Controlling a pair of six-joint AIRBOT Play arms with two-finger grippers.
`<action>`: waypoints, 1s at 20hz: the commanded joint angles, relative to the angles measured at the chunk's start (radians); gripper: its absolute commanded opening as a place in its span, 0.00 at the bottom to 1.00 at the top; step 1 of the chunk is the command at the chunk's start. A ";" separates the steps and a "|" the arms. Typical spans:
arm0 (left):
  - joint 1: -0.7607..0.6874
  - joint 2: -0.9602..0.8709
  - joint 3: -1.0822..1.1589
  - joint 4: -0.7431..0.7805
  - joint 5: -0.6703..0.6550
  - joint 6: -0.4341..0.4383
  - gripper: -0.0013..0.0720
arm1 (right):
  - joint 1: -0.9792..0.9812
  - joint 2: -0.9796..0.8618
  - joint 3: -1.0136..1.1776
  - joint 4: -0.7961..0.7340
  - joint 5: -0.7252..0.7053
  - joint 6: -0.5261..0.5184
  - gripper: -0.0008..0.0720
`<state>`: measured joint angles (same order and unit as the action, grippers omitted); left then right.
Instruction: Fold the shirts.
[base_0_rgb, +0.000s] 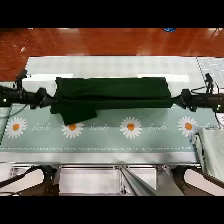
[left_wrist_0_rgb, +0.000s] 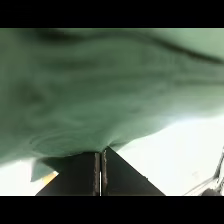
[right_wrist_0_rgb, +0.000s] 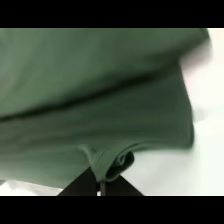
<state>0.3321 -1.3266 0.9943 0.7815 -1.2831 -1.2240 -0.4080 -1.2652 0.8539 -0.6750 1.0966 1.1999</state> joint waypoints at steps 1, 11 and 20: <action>-0.058 -0.174 0.224 -0.005 0.012 -0.084 0.04 | 0.001 -0.142 0.151 0.084 -0.003 -0.057 0.04; -0.165 -0.657 0.803 -0.005 0.006 -0.282 0.04 | 0.088 -0.486 0.457 0.142 -0.051 -0.028 0.04; -0.085 -0.694 0.835 0.005 -0.217 -0.299 0.71 | 0.032 -0.504 0.552 0.133 0.042 0.009 0.58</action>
<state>0.1989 -2.0335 1.8072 0.7815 -1.4136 -1.5093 -0.3359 -1.7809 1.3643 -0.5373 1.0573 1.1900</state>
